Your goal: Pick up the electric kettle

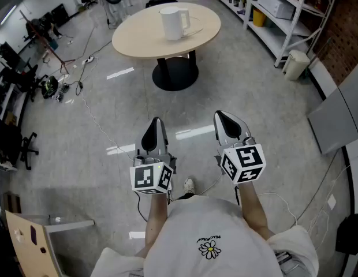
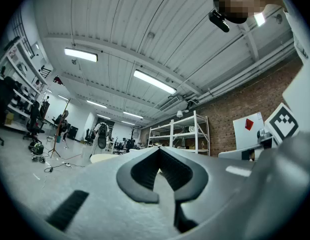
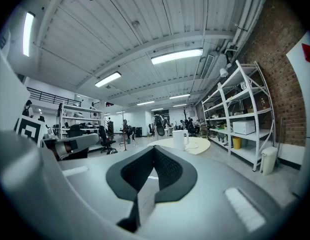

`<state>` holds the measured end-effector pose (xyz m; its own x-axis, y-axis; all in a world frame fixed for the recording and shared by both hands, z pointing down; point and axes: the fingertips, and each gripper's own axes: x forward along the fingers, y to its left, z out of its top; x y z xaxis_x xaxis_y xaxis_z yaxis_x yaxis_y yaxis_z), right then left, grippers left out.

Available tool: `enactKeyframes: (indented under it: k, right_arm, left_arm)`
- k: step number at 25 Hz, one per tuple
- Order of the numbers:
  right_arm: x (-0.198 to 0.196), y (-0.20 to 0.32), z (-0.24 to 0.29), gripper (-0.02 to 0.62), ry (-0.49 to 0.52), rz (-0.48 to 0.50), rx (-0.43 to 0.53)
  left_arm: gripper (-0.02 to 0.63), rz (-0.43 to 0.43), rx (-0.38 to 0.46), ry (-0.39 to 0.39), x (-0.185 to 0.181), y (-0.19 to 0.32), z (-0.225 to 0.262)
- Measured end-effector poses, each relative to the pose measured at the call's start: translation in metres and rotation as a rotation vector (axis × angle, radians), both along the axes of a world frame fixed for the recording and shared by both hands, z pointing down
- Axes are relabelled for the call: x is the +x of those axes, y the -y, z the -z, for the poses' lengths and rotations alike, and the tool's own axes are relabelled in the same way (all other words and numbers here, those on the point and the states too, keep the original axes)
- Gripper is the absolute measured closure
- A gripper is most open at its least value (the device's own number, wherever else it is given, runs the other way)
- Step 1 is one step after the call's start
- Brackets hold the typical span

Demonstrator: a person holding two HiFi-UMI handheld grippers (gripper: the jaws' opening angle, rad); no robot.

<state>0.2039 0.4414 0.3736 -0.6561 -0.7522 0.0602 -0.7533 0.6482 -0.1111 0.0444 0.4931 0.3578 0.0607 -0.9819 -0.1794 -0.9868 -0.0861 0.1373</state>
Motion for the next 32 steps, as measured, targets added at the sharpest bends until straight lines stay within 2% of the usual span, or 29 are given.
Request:
enactKeyframes:
  k: [5,10,16,26,32]
  right_arm:
    - [-0.015,0.022,0.004,0.591,0.001,-0.005,0.013]
    - [-0.017,0.041,0.0,0.591,0.008,-0.019,0.004]
    - [-0.036,0.069,0.001,0.589,0.047,0.019,-0.008]
    - [-0.083,0.156,-0.016,0.574,0.066,-0.018,-0.074]
    - [-0.103,0.229,-0.03,0.549,0.073,-0.028,-0.103]
  left_arm:
    - [0.607,0.001,0.0,0.004,-0.018,0.024,0.002]
    - [0.607,-0.017,-0.009,0.012,-0.02,0.044,-0.004]
    - [0.606,-0.073,0.015,0.039,-0.025,0.073,-0.001]
    - [0.607,-0.059,-0.001,0.038,-0.095,0.148,-0.004]
    - [0.586,-0.072,-0.013,0.037,-0.119,0.216,-0.018]
